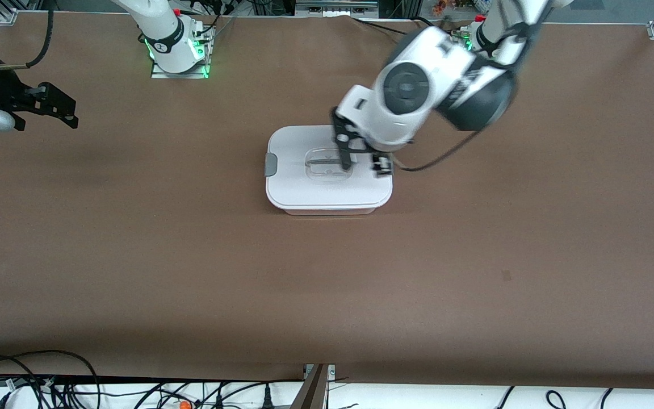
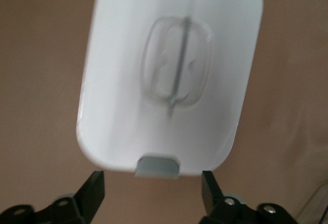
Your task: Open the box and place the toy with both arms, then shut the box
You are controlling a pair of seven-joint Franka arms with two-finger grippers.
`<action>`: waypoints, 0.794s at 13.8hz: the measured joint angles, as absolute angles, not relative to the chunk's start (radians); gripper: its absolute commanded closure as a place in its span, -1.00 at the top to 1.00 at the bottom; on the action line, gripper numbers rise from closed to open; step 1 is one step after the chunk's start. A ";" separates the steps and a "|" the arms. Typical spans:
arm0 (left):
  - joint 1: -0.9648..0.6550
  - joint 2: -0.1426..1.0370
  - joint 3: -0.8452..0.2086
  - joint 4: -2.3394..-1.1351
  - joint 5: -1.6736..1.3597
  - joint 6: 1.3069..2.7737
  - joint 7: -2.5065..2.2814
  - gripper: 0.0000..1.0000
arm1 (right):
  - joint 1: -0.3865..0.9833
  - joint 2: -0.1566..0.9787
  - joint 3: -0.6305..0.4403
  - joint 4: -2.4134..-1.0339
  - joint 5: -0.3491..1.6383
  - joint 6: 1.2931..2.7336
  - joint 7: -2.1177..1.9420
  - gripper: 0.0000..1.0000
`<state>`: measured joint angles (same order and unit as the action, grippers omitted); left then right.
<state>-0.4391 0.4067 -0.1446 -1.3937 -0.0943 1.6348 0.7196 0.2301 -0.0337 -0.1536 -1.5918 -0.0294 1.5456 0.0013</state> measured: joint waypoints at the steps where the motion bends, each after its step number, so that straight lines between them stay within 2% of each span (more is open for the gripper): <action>1: -0.377 0.383 -0.143 -1.393 -0.065 1.612 0.722 1.00 | 0.230 -0.034 -0.154 -1.592 -0.029 1.546 0.001 1.00; 4: -0.230 0.323 -0.140 -1.393 0.087 1.586 0.726 1.00 | 0.230 -0.033 -0.153 -1.591 -0.029 1.546 0.001 1.00; 8: -0.167 0.249 -0.101 -1.400 0.119 1.539 0.592 1.00 | 0.230 -0.033 -0.153 -1.590 -0.027 1.546 0.001 1.00; 11: -0.165 0.116 -0.059 -1.530 0.117 1.559 0.391 1.00 | 0.230 -0.032 -0.153 -1.589 -0.027 1.546 0.002 1.00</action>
<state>-0.1651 0.1159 -0.0588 -1.5296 0.1169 1.5586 0.3906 0.2297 -0.0320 -0.1535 -1.5888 -0.0273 1.5460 0.0016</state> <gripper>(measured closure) 0.000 0.000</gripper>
